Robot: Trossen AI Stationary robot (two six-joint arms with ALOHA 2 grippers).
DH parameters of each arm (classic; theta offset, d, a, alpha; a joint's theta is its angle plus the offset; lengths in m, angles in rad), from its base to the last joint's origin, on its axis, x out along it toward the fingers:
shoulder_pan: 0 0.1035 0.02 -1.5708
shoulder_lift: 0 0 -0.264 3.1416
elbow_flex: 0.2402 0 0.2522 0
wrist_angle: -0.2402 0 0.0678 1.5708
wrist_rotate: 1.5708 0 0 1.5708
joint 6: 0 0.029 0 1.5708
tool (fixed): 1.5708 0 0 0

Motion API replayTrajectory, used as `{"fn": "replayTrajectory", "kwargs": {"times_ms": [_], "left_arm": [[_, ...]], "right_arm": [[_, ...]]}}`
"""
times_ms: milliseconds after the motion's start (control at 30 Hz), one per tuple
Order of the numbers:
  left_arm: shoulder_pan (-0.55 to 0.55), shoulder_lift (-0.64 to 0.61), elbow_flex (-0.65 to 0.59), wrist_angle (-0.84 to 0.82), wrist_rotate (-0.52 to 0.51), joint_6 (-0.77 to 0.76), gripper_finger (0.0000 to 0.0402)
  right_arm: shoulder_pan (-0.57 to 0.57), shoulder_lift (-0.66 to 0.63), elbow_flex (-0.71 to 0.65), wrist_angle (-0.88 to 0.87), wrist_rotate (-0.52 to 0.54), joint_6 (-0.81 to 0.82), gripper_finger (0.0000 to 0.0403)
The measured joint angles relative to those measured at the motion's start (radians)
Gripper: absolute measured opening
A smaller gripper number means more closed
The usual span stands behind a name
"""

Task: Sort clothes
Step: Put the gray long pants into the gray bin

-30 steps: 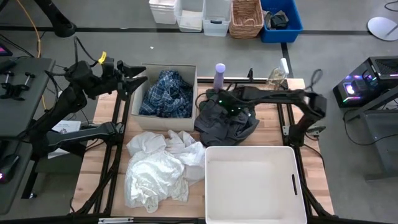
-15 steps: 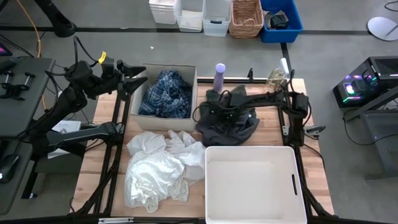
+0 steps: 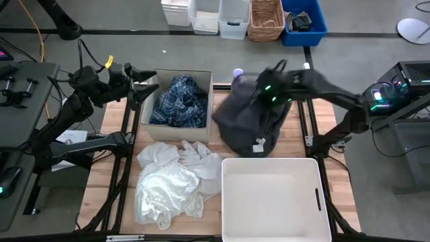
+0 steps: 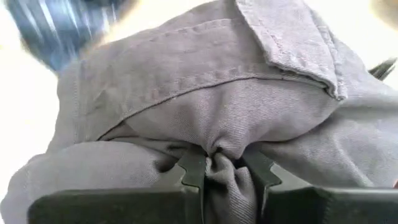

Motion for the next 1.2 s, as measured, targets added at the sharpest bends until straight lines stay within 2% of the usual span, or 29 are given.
{"fn": "replayTrajectory", "kwargs": {"times_ms": [133,200,333,433,633,800,867,967,1033,1100,1200], "left_arm": [[0.000,0.000,0.000,0.000,-0.018,0.012,0.0296],[0.000,0.000,0.000,0.001,-0.039,0.009,0.0296],[0.000,0.000,0.000,0.001,-0.094,0.009,0.0296],[0.000,0.000,0.000,0.001,-0.148,-0.013,0.0296],[0.000,0.000,0.000,0.001,-0.194,-0.157,0.0296],[-0.006,0.000,0.000,0.001,-0.194,-0.299,0.0296],[-0.012,0.000,0.000,0.003,-0.194,-0.352,0.0296],[-0.026,0.002,0.000,0.023,-0.193,-0.409,0.0296],[-0.039,0.003,0.000,0.046,-0.193,-0.433,0.0296],[-0.049,0.008,0.000,0.079,-0.192,-0.445,0.0296],[-0.056,0.015,0.000,0.135,-0.192,-0.443,0.0296]], "right_arm": [[0.040,-0.071,0.139,0.064,0.134,-0.029,0.0042],[0.089,-0.112,0.186,0.148,0.150,-0.091,0.0042],[0.239,-0.167,0.224,0.315,0.091,-0.206,0.0042],[0.393,-0.185,0.224,0.346,0.045,-0.196,0.0042],[0.707,-0.133,0.224,0.180,0.075,0.010,0.0042],[0.899,-0.032,0.223,-0.110,0.137,0.259,0.0042],[0.938,0.015,0.218,-0.217,0.171,0.355,0.0042],[0.966,0.051,0.128,-0.082,0.154,0.307,0.0042],[0.975,0.076,0.068,0.016,0.089,0.272,0.0042],[0.982,0.103,0.009,0.014,0.011,0.272,0.0042],[0.988,0.133,-0.080,-0.018,-0.040,0.344,0.0042]]}}
